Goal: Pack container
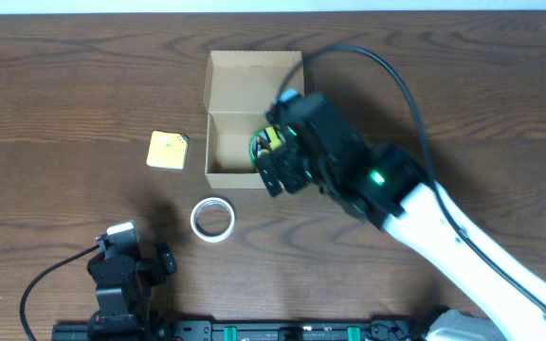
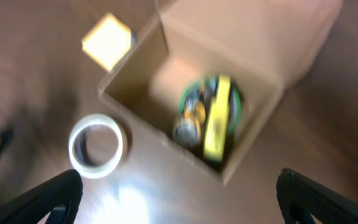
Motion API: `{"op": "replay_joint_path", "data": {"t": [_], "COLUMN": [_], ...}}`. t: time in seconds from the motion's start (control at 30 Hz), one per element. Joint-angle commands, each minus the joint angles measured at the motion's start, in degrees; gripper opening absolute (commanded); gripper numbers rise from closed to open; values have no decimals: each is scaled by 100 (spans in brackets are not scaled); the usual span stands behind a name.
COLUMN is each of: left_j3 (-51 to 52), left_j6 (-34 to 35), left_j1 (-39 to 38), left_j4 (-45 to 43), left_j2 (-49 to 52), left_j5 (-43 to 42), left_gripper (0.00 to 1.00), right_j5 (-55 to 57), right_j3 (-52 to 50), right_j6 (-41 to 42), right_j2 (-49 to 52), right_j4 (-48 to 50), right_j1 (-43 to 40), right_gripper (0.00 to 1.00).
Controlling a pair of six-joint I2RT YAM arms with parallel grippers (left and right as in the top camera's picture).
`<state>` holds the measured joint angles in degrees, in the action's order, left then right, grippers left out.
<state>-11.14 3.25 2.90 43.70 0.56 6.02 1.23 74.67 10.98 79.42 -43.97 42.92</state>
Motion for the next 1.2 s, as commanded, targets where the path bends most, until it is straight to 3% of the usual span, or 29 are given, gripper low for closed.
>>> {"op": "replay_joint_path", "data": {"t": [0.0, 0.2, 0.37, 0.57, 0.93, 1.17], "left_j3": [118, 118, 118, 118, 118, 118], "left_j6": [87, 87, 87, 87, 87, 87], "left_j1": [24, 24, 24, 24, 24, 24], "left_j4": [111, 109, 109, 111, 109, 109], "left_j2": [-33, -33, -33, -33, -33, -33], "left_j5": [35, 35, 35, 35, 35, 35], "left_gripper": [95, 95, 95, 96, 95, 95], "right_j5": [-170, 31, 605, 761, 564, 433], "right_j3": [-1143, -2605, -2940, -4253, -5799, -6424], "right_j6": [-133, 197, 203, -85, -490, -487], "right_j2": [-887, -3040, -3373, -3901, -6483, -7357], "right_j4": [291, 350, -221, 490, 83, -83], "right_j1": [-192, -319, -321, -385, -2282, -2865], "right_gripper": [99, 99, 99, 99, 99, 99]}}
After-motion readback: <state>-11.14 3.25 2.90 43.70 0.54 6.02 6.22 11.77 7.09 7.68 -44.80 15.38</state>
